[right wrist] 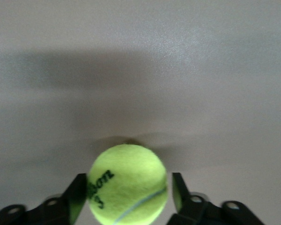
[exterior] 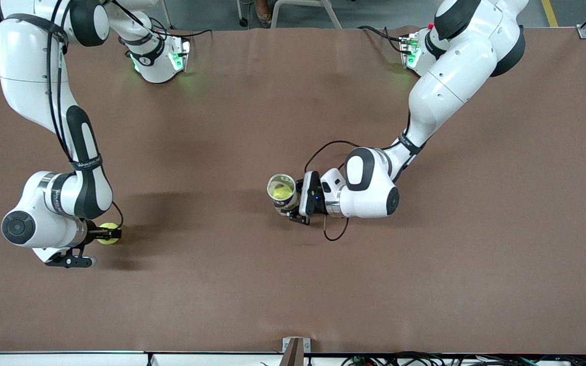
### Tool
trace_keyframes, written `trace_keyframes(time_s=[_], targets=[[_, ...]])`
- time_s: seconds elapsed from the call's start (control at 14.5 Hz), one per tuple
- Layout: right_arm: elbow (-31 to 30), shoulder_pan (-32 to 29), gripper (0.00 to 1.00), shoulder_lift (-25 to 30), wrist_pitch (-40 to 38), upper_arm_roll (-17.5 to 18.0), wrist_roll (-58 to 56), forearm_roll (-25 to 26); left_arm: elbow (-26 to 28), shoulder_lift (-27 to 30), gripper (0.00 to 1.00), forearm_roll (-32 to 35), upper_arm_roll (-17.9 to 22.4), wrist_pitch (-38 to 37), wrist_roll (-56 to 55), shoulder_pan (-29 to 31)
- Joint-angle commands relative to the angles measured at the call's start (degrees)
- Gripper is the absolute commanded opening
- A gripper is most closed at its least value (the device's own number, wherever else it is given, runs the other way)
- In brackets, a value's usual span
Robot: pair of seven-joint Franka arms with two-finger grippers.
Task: Insert tennis ball vertically with right arm
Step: 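Move the right gripper to the second tennis ball and grasp it, then carry the second ball with the right gripper over the tube opening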
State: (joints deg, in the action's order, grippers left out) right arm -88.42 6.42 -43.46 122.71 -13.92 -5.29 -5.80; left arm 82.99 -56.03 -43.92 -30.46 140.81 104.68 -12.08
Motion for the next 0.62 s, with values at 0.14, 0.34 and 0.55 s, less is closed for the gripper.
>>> trace_keyframes(time_s=[0.14, 0.34, 0.55], targets=[[-0.09, -0.97, 0.22, 1.27, -0.62, 0.91, -1.99, 0.18, -1.08, -1.97, 0.66, -0.73, 0.31, 1.05, 1.40, -0.49], [0.70, -0.35, 0.21, 7.92, -5.53, 3.88, -1.83, -0.70, -0.99, -2.06, 0.66, -0.90, 0.40, 1.13, 1.49, -0.05], [3.77, 0.69, 0.21, 13.91, -13.34, 7.15, -0.08, -11.29, -0.99, -2.24, 0.66, -0.72, 1.71, 1.13, 1.41, -0.67]])
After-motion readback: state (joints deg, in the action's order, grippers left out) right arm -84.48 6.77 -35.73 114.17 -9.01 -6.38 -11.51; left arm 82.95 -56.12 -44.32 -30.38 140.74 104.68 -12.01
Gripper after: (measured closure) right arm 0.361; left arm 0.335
